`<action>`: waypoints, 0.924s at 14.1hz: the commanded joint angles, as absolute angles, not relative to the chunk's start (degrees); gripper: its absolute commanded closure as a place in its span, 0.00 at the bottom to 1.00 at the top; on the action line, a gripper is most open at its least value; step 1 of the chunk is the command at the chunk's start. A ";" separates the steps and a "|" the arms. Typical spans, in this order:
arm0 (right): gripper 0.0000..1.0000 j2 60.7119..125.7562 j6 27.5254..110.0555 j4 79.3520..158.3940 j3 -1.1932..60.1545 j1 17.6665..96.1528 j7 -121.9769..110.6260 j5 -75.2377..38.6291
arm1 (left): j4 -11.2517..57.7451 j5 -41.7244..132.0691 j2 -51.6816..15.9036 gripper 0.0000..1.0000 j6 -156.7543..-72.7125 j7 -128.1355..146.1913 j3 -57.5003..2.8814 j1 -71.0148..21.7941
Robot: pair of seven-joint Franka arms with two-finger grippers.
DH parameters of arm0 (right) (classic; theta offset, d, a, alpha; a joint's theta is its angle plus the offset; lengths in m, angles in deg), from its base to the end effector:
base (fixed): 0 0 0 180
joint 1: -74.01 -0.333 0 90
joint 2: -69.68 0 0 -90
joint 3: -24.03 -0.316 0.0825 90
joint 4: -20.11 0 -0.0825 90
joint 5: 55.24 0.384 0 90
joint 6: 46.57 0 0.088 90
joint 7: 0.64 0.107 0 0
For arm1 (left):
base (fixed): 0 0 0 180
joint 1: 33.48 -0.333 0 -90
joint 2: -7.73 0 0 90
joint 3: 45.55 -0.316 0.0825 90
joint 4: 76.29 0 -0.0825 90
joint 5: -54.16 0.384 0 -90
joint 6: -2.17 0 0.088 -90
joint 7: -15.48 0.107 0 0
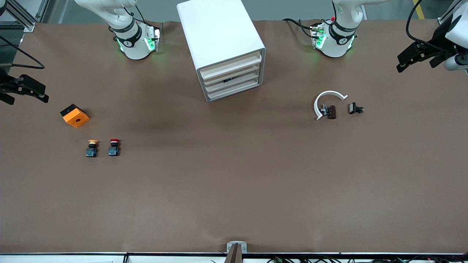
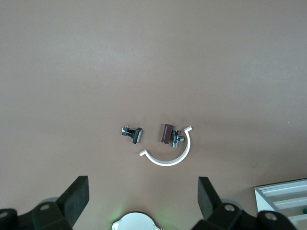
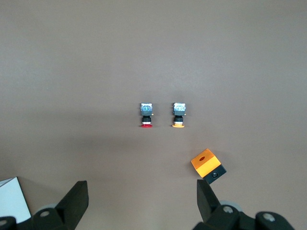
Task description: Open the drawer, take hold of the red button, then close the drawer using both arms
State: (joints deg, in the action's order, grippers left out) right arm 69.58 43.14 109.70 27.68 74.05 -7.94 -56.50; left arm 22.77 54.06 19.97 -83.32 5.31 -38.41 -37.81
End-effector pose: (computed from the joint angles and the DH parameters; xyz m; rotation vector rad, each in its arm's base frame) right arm 0.5523 -0.0380 0.6284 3.1179 0.0980 0.0027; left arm 0.4776 -0.0307 0.6531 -3.1075 -0.2046 0.0341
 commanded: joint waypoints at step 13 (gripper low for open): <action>0.00 69.77 44.22 109.50 27.11 72.69 -8.38 -55.06 | 17.05 54.16 15.91 0.00 -82.30 6.78 -38.16 -38.58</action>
State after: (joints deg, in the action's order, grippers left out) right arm 69.59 43.99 109.69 26.96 73.59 -7.94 -55.96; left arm 18.88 54.07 16.75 -83.43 5.33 -38.41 -38.07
